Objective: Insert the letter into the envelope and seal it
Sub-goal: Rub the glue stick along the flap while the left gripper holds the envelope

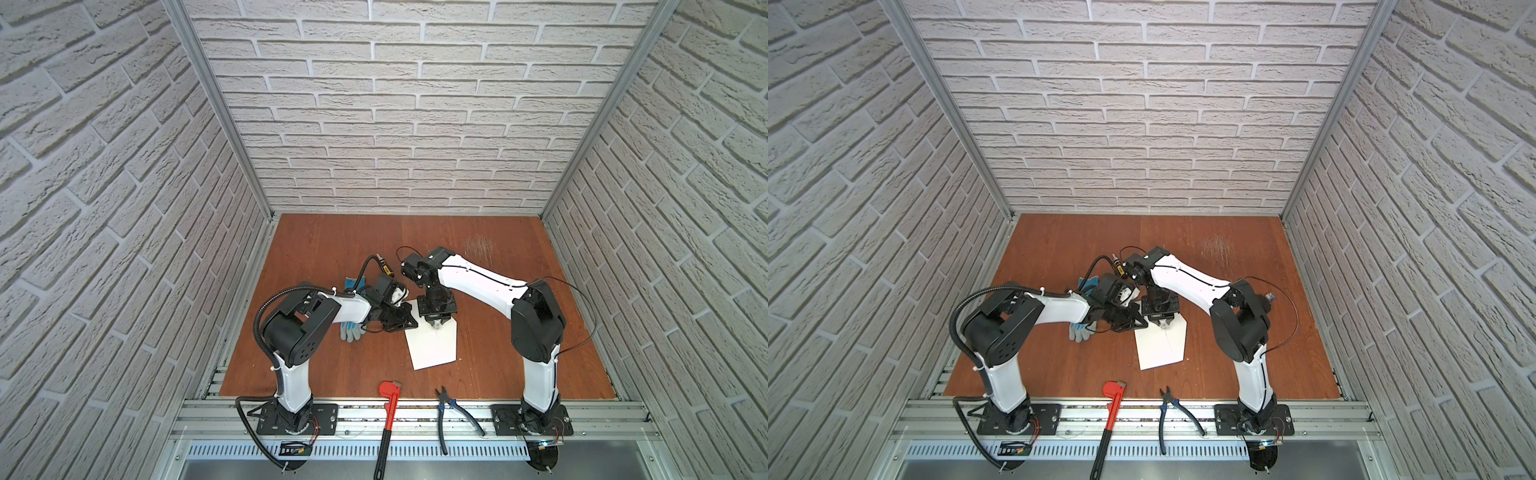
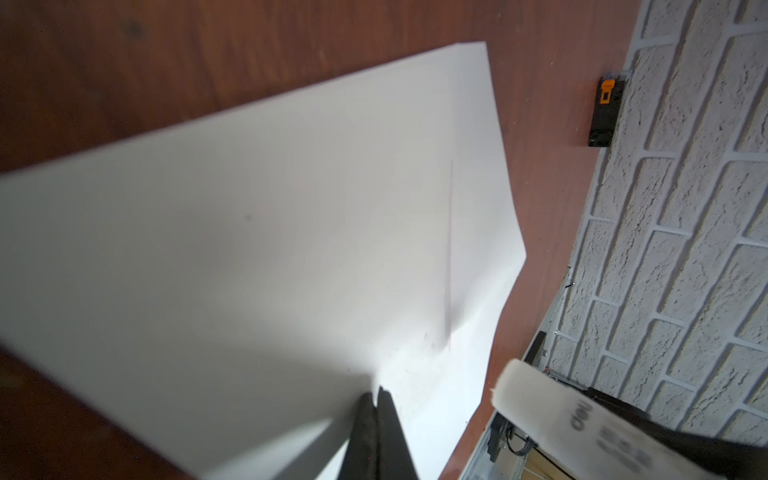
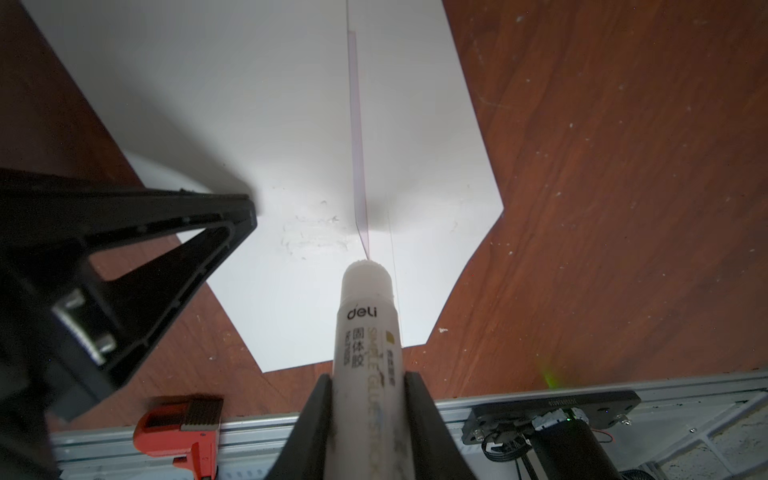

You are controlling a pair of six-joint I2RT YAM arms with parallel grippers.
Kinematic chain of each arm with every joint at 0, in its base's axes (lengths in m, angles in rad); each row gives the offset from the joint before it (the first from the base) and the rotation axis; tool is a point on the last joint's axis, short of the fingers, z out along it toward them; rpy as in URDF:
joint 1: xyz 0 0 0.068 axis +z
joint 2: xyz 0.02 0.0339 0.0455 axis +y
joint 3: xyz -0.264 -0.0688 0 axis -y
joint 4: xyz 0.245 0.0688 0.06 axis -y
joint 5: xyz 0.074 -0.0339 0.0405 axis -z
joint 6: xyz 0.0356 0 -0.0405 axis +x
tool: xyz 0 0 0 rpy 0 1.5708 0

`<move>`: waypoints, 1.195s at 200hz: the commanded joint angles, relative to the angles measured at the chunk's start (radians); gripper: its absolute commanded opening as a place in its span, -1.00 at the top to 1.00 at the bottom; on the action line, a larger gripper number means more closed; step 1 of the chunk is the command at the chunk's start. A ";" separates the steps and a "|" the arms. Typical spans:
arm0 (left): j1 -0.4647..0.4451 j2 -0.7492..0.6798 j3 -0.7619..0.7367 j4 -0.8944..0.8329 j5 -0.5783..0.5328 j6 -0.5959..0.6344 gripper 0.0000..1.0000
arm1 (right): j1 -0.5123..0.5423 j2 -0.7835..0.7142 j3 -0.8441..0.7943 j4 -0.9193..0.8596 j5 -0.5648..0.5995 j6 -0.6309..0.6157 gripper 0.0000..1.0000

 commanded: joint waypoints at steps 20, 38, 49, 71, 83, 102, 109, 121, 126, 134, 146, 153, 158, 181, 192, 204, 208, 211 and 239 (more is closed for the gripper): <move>0.009 0.053 -0.019 -0.128 -0.078 0.032 1.00 | 0.000 -0.047 0.020 -0.011 -0.025 0.011 0.90; 0.009 0.053 -0.019 -0.127 -0.076 0.031 1.00 | 0.006 -0.022 0.029 0.020 -0.057 0.007 0.90; 0.009 0.051 -0.019 -0.127 -0.076 0.030 1.00 | 0.011 0.000 0.036 0.042 -0.079 0.002 0.90; 0.009 0.049 -0.020 -0.128 -0.075 0.030 1.00 | 0.019 0.050 0.046 0.076 -0.112 0.000 0.90; 0.010 0.048 -0.019 -0.128 -0.073 0.031 1.00 | 0.021 0.066 0.048 0.087 -0.120 -0.002 0.90; 0.012 0.044 -0.020 -0.130 -0.070 0.032 1.00 | 0.023 0.083 0.044 0.102 -0.132 -0.002 0.90; 0.012 0.045 -0.020 -0.131 -0.070 0.034 1.00 | 0.024 0.088 0.042 0.107 -0.133 -0.002 0.90; 0.015 0.045 -0.020 -0.131 -0.069 0.033 1.00 | 0.024 0.097 0.038 0.112 -0.137 -0.003 0.90; 0.016 0.044 -0.020 -0.132 -0.069 0.034 1.00 | 0.024 0.100 0.038 0.114 -0.136 -0.002 0.90; 0.016 0.045 -0.019 -0.131 -0.069 0.034 1.00 | 0.023 0.105 0.034 0.120 -0.136 -0.003 0.90; 0.017 0.045 -0.019 -0.133 -0.068 0.035 1.00 | 0.023 0.114 0.029 0.127 -0.137 -0.005 0.90; 0.017 0.045 -0.021 -0.133 -0.067 0.036 1.00 | 0.022 0.119 0.025 0.131 -0.134 -0.007 0.90; 0.017 0.045 -0.020 -0.133 -0.067 0.037 1.00 | 0.022 0.123 0.024 0.131 -0.128 -0.009 0.90; 0.020 0.045 -0.022 -0.135 -0.067 0.039 1.00 | 0.019 0.145 0.011 0.136 -0.095 -0.010 0.90; 0.021 0.043 -0.023 -0.134 -0.067 0.038 1.00 | 0.015 0.154 0.000 0.135 -0.073 -0.008 0.90; 0.021 0.041 -0.025 -0.134 -0.066 0.039 1.00 | 0.011 0.164 -0.012 0.131 -0.047 -0.010 0.90; 0.021 0.042 -0.025 -0.135 -0.066 0.040 1.00 | 0.010 0.166 -0.016 0.128 -0.036 -0.009 0.90; 0.022 0.041 -0.026 -0.136 -0.066 0.040 1.00 | 0.009 0.168 -0.019 0.125 -0.026 -0.008 0.90; 0.024 0.039 -0.028 -0.138 -0.066 0.041 1.00 | -0.003 0.174 -0.054 0.114 0.025 -0.003 0.90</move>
